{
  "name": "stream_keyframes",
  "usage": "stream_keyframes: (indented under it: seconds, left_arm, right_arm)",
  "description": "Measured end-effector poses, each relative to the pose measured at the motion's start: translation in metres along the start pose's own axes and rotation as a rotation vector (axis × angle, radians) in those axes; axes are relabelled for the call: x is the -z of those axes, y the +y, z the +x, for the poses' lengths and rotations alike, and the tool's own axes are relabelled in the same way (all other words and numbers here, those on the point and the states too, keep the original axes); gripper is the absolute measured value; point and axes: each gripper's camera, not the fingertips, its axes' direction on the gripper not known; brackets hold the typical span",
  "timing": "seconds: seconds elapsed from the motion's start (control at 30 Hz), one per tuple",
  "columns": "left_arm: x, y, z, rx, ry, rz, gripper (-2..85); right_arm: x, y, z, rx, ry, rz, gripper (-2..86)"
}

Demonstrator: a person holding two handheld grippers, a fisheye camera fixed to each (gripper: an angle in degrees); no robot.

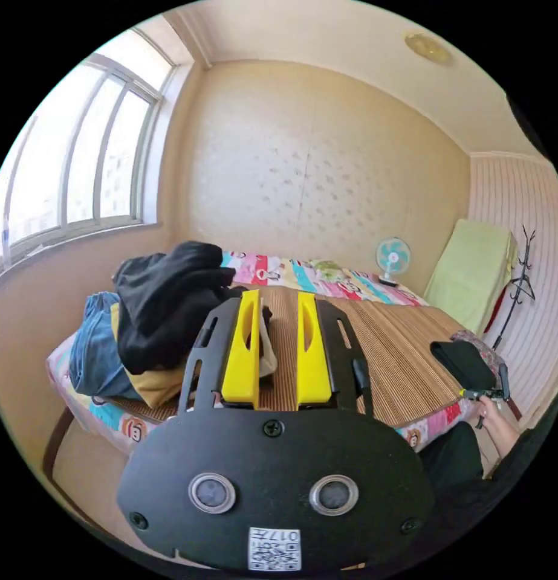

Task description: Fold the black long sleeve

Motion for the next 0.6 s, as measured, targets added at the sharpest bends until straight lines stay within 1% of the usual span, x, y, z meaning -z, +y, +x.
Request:
stream_keyframes:
  seconds: [0.03,0.07,0.1,0.13,0.17,0.2,0.23,0.27,0.3,0.33,0.37,0.43,0.47,0.5,0.53,0.6]
  left_arm:
    - [-0.007,-0.012,-0.019,0.017,-0.12,-0.034,10.7]
    - [-0.014,-0.017,-0.028,0.027,-0.158,-0.062,11.3]
    - [-0.036,-0.023,-0.045,0.044,-0.164,-0.138,12.0]
    - [-0.065,-0.026,-0.062,0.083,-0.117,-0.248,12.0]
    - [-0.081,-0.027,-0.07,0.119,-0.084,-0.316,11.5]
    - [-0.11,-0.026,-0.083,0.218,0.004,-0.43,10.5]
    - [-0.119,-0.026,-0.091,0.335,0.07,-0.426,8.1]
    - [-0.117,-0.028,-0.091,0.375,0.1,-0.388,6.9]
    - [-0.108,-0.037,-0.08,0.379,0.182,-0.301,4.3]
    - [-0.096,-0.05,-0.054,0.311,0.255,-0.228,2.7]
    - [-0.091,-0.056,-0.038,0.268,0.287,-0.209,2.4]
    - [-0.072,-0.065,0.04,0.057,0.496,-0.149,1.8]
    - [-0.067,-0.063,0.059,0.007,0.577,-0.138,1.9]
    - [-0.06,-0.054,0.095,-0.064,0.736,-0.151,1.9]
    - [-0.057,-0.037,0.127,-0.093,0.831,-0.205,2.1]
    - [-0.052,0.001,0.165,-0.117,0.918,-0.278,2.3]
  right_arm:
    - [0.006,0.004,-0.002,-0.007,-0.028,0.003,0.9]
    - [0.011,0.007,-0.006,-0.008,-0.057,0.008,0.8]
    - [0.014,0.008,-0.007,-0.006,-0.072,0.01,0.8]
    - [0.018,0.01,-0.01,-0.005,-0.099,0.012,0.7]
    - [0.021,0.012,-0.011,-0.011,-0.123,0.011,0.7]
    - [0.023,0.013,-0.011,-0.016,-0.135,0.011,0.7]
    - [0.026,0.015,-0.01,-0.024,-0.163,0.011,0.6]
    - [0.031,0.017,-0.008,-0.031,-0.192,0.009,0.6]
    - [0.033,0.019,-0.007,-0.034,-0.206,0.008,0.5]
    - [0.04,0.022,-0.005,-0.041,-0.228,0.008,0.5]
    - [0.047,0.025,-0.002,-0.043,-0.248,0.013,0.5]
    - [0.059,0.031,0.0,-0.038,-0.263,0.025,0.5]
    - [0.066,0.035,0.001,-0.034,-0.26,0.032,0.6]
    - [0.069,0.036,0.001,-0.031,-0.256,0.034,0.6]
    - [0.073,0.038,0.001,-0.02,-0.252,0.032,0.7]
    - [0.076,0.039,-0.002,0.008,-0.26,0.009,0.8]
